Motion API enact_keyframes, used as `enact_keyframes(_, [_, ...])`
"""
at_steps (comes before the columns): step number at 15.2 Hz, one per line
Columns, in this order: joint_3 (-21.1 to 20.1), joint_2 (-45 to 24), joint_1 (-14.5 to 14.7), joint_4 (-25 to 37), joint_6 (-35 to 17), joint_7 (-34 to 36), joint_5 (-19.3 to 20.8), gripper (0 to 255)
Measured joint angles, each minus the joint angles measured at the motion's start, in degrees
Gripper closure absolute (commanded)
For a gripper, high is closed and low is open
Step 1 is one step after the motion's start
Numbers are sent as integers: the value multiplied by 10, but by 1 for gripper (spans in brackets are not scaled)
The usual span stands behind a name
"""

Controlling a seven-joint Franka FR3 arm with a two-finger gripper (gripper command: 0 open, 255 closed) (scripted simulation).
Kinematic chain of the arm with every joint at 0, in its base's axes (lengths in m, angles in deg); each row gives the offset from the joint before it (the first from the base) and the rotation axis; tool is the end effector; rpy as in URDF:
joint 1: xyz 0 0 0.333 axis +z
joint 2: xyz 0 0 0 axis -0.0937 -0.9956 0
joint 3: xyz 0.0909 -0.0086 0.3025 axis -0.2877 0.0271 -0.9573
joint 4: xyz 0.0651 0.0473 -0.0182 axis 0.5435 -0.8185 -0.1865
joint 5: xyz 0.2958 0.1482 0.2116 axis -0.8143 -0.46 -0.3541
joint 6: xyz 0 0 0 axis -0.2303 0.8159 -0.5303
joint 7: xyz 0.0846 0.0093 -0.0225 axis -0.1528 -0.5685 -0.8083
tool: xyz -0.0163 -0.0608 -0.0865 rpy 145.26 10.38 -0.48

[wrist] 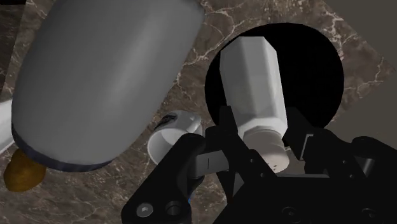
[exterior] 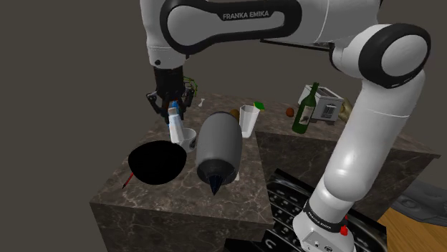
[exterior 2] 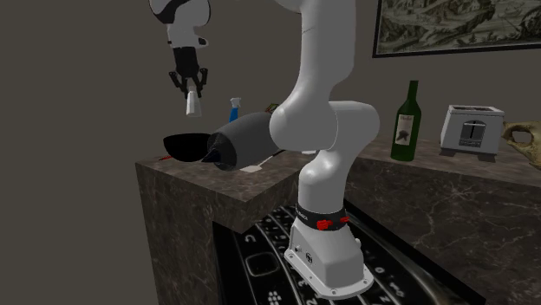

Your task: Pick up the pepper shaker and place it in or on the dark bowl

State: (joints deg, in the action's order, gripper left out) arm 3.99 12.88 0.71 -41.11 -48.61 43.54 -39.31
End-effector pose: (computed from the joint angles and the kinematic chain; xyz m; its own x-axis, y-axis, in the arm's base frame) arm 0.4993 0.2822 0.5450 0.9460 -0.3237 0.0176 -0.3239 -0.9409 0.0988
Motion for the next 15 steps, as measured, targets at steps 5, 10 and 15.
enact_keyframes(5, [-2,-142,47,163,51,38,80,255])
enact_keyframes(10, [0,-156,50,143,20,47,88,255])
enact_keyframes(15, [2,-155,44,104,-18,50,89,255])
